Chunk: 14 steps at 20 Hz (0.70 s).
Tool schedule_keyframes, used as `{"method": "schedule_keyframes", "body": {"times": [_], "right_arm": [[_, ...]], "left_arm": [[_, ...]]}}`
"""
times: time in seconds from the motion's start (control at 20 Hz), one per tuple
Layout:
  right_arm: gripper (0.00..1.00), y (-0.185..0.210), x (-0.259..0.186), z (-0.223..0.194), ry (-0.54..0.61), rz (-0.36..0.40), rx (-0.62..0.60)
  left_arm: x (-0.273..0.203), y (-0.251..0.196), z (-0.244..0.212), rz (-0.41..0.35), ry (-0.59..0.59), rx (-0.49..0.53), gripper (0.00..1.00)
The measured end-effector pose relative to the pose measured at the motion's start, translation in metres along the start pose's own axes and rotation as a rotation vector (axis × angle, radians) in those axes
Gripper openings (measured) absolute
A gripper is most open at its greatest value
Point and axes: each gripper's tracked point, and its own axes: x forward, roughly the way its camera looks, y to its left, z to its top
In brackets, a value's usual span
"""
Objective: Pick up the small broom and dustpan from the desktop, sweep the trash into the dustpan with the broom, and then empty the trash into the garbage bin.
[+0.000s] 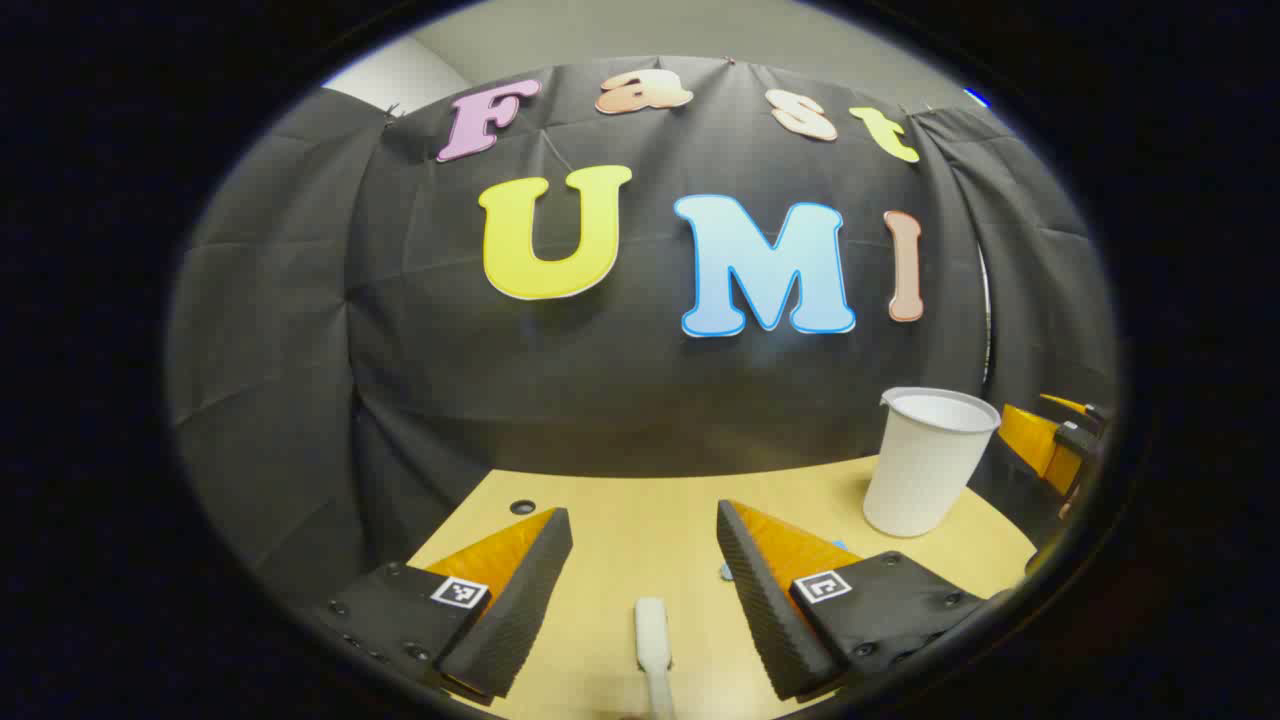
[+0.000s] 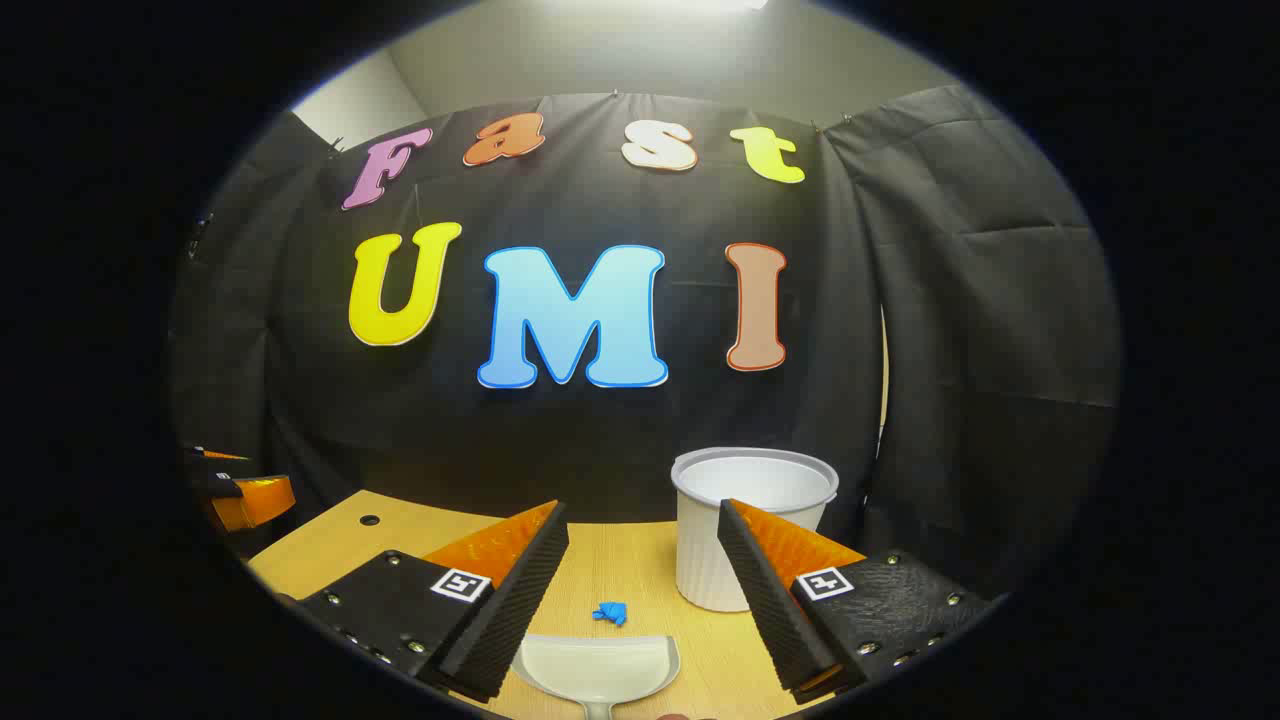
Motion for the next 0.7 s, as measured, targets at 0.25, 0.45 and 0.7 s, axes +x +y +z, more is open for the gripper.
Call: {"method": "schedule_keyframes", "body": {"times": [0.25,0.45,0.7], "right_arm": [[0.96,0.001,0.002,-0.004,0.015,0.0,-0.007],[0.96,0.002,0.005,-0.006,0.016,0.002,-0.005],[0.96,0.004,0.008,-0.01,0.028,0.011,-0.006]], "left_arm": [[0.002,0.001,-0.005,-0.004,0.016,0.002,0.95],[0.005,0.002,-0.011,-0.007,0.033,-0.001,0.95],[0.007,0.004,-0.016,-0.008,0.053,-0.008,0.96]]}}
